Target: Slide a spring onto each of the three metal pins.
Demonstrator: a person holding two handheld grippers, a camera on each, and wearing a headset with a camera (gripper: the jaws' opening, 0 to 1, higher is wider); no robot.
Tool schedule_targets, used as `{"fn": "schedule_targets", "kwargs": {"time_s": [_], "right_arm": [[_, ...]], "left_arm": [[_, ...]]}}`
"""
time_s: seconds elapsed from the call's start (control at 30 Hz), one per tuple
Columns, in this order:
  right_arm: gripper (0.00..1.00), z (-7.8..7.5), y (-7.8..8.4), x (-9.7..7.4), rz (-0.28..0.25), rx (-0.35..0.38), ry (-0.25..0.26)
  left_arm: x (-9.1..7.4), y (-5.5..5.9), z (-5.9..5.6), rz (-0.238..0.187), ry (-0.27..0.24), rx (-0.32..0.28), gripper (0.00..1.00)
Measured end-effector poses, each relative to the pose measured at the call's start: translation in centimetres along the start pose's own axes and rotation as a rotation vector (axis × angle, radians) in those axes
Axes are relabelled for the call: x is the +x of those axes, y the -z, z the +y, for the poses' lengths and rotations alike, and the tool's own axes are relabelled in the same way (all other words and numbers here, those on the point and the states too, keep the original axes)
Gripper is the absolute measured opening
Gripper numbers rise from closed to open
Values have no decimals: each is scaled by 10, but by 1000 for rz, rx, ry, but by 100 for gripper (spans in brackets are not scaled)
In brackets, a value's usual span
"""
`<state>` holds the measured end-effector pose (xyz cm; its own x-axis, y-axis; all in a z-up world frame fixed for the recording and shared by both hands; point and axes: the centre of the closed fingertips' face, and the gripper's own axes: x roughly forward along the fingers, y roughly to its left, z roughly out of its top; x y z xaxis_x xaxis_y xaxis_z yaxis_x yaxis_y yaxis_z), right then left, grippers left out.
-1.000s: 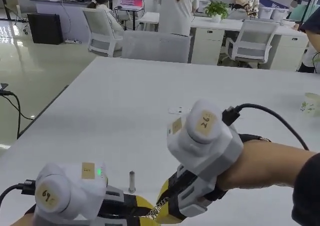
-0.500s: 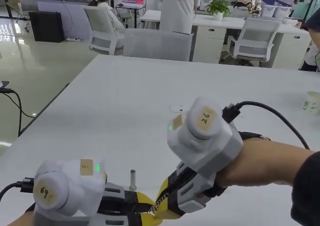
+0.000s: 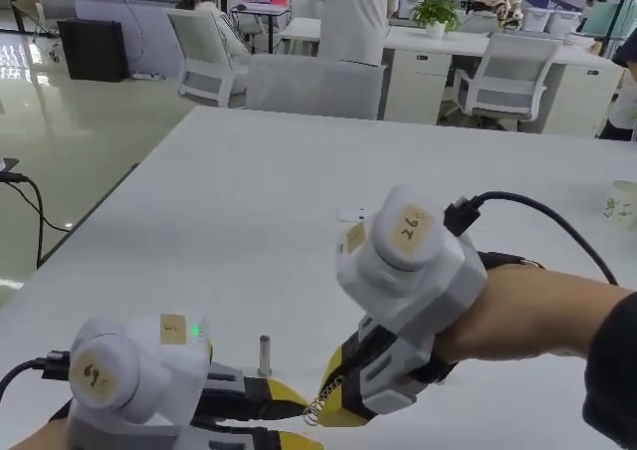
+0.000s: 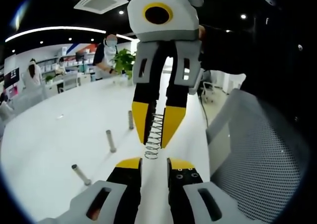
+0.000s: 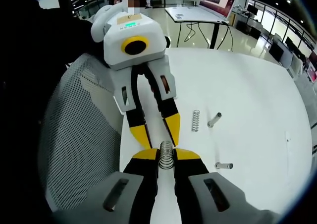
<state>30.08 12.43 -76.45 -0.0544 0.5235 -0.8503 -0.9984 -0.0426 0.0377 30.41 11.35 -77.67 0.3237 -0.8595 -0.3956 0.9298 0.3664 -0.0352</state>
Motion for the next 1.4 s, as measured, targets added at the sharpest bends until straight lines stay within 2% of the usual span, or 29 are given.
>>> {"fn": "schedule_targets", "kwargs": {"time_s": [0.43,0.73,0.97,1.4], "right_arm": [[8,-14,12,-14,52,-3,41],[8,-20,18,-20,72,1,54],[8,-27,22,-25,92,-2,66],[8,-49,32,-33,133,-5,96]], "left_arm": [[-8,3,5,6,-11,-30,25],[-21,13,9,26,-30,-33,28],[-31,16,16,11,-69,-58,30],[-46,13,28,-41,-152,-98,31]]}}
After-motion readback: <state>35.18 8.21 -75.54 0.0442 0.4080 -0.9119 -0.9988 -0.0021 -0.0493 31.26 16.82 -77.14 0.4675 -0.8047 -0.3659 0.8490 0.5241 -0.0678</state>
